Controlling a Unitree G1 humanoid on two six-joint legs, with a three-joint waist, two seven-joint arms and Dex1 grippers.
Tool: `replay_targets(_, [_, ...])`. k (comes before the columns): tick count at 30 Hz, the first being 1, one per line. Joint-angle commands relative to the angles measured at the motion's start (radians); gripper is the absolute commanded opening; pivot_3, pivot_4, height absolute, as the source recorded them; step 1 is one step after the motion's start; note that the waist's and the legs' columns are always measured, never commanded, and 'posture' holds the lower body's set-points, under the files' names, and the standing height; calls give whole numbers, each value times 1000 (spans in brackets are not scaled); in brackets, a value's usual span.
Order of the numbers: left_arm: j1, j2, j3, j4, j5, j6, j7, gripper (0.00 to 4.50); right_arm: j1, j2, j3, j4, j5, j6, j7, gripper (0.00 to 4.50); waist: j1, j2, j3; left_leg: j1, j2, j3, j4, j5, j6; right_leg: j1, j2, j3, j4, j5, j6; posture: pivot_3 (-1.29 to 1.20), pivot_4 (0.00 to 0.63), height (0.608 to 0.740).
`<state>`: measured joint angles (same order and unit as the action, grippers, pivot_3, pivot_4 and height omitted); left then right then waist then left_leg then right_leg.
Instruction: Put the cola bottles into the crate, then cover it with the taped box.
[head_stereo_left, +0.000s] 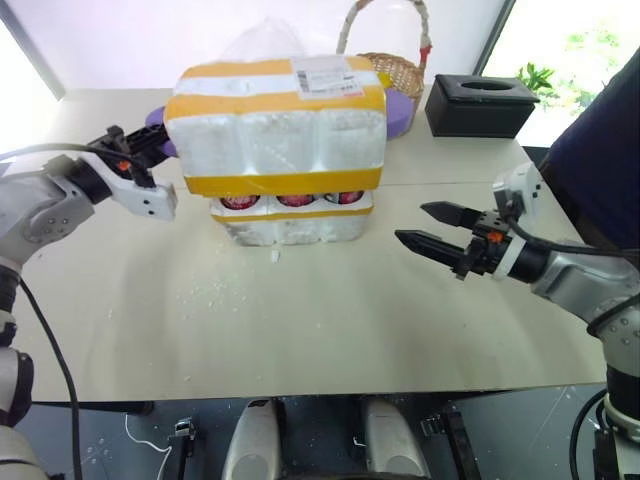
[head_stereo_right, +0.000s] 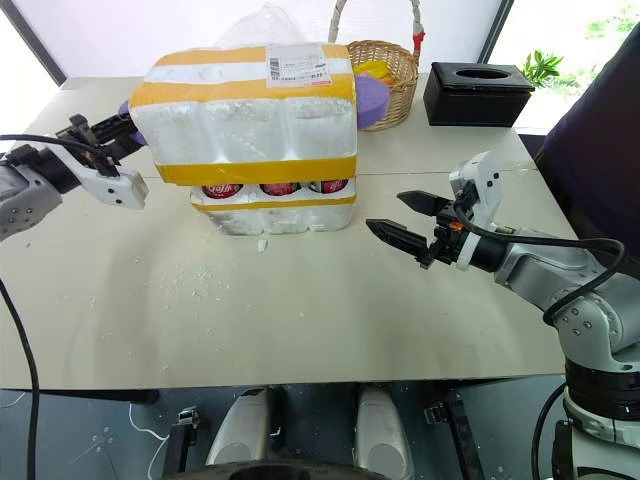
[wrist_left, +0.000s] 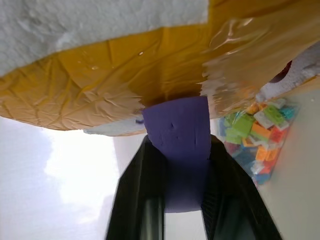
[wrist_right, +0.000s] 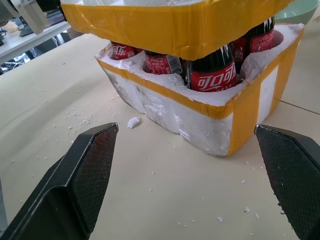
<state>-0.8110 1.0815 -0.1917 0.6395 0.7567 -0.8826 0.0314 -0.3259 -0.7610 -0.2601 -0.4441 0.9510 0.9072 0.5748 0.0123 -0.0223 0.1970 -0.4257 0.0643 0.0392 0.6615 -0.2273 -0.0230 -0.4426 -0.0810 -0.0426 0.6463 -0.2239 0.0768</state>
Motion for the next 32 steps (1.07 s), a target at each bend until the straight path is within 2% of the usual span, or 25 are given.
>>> replay_targets(1, [4,29,12,-2,1,-5,17,2570,-13,6,-32,-12,16,-15,-4,4500,0,0,0,0,0,0,0,0,0,0,0,0,0,0,0,0,150,740])
replay_targets(2, [13,37,14,-8,2,-10,19,3210,-15,9,-31,-10,16,-16,-6,4500,0,0,0,0,0,0,0,0,0,0,0,0,0,0,0,0,150,740])
replay_targets(4, [31,51,18,-21,1,-15,14,4191,-17,13,-27,-6,16,-17,-8,4500,-1,0,0,0,0,0,0,0,0,0,0,0,0,0,0,0,150,740])
replay_targets(9, [114,104,63,-57,-50,-20,0,4191,-26,21,-16,1,10,-21,-6,4500,0,0,0,0,0,0,0,0,0,0,0,0,0,0,0,0,150,740])
replay_targets(12, [216,146,84,-64,-208,-51,-120,4191,-28,18,-15,8,5,-23,2,4500,-3,0,0,0,0,0,0,0,0,0,0,0,0,0,0,0,150,740])
replay_targets(14, [326,169,114,-99,-423,-30,-260,4191,-21,6,-22,7,-2,-25,13,4500,-4,0,0,0,1,1,0,0,0,-1,0,0,0,0,0,0,150,740])
replay_targets(15, [392,163,147,-143,-589,69,-376,4191,-16,-4,-29,7,-4,-25,20,4500,-4,1,0,0,1,1,-1,0,0,-1,0,0,0,0,-1,0,150,740])
replay_targets(17, [556,172,236,-311,-992,382,-661,4191,-3,-34,-46,8,-13,-28,45,4500,-4,1,0,0,2,2,-1,0,0,-1,-1,1,0,-2,-3,0,150,740])
replay_targets(19, [650,200,370,-504,-1433,914,-824,4191,0,-67,-54,21,-31,-42,79,4500,-2,1,1,0,2,2,-1,0,0,-1,-1,1,0,-2,-5,0,150,740])
replay_targets(21, [605,211,495,-558,-1727,1226,-931,4191,-15,-98,-60,52,-47,-57,123,4500,4,0,1,0,2,1,0,0,0,0,-1,1,-1,-2,-5,0,150,740])
replay_targets(22, [573,232,531,-544,-1814,1359,-969,4191,-25,-112,-60,67,-58,-69,144,4500,4,0,1,0,2,0,1,0,0,0,0,1,-1,-3,-5,0,150,740])
replay_targets(26, [559,320,638,-512,-1869,1562,-1268,4191,-100,-163,-27,129,-91,-103,237,4500,-8,3,1,1,1,2,1,0,0,1,0,1,-5,-3,-5,0,150,740])
replay_targets(32, [517,346,606,-457,-1723,1573,-1376,4191,-157,-174,15,168,-125,-114,312,4500,-21,5,0,6,1,5,-10,0,0,0,2,2,-6,-3,-6,0,150,740])
